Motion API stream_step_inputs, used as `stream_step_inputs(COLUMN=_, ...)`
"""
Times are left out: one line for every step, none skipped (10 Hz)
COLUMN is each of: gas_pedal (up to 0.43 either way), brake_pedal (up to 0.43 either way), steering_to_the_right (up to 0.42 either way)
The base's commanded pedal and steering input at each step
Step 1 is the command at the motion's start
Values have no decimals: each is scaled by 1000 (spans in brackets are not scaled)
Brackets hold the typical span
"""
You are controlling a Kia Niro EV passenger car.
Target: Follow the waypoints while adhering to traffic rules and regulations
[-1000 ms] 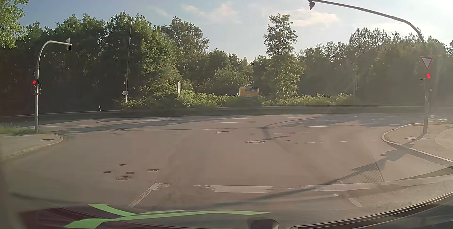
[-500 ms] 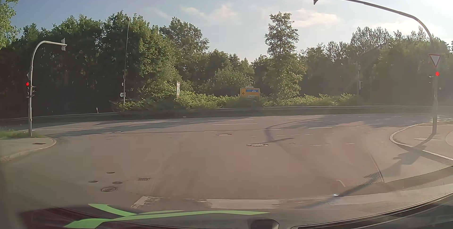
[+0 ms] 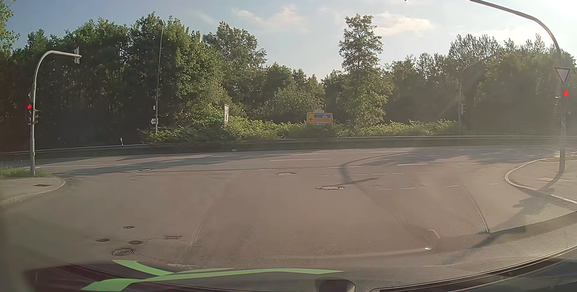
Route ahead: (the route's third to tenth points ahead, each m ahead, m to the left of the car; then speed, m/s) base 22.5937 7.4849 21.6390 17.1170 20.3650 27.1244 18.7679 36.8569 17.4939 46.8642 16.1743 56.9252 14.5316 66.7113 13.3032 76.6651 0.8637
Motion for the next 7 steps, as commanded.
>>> stream_step_inputs(gas_pedal=0, brake_pedal=116, steering_to_the_right=-20)
stream_step_inputs(gas_pedal=0, brake_pedal=122, steering_to_the_right=-20)
stream_step_inputs(gas_pedal=0, brake_pedal=122, steering_to_the_right=-20)
stream_step_inputs(gas_pedal=0, brake_pedal=122, steering_to_the_right=-20)
stream_step_inputs(gas_pedal=0, brake_pedal=122, steering_to_the_right=-20)
stream_step_inputs(gas_pedal=0, brake_pedal=128, steering_to_the_right=-20)
stream_step_inputs(gas_pedal=0, brake_pedal=128, steering_to_the_right=-20)
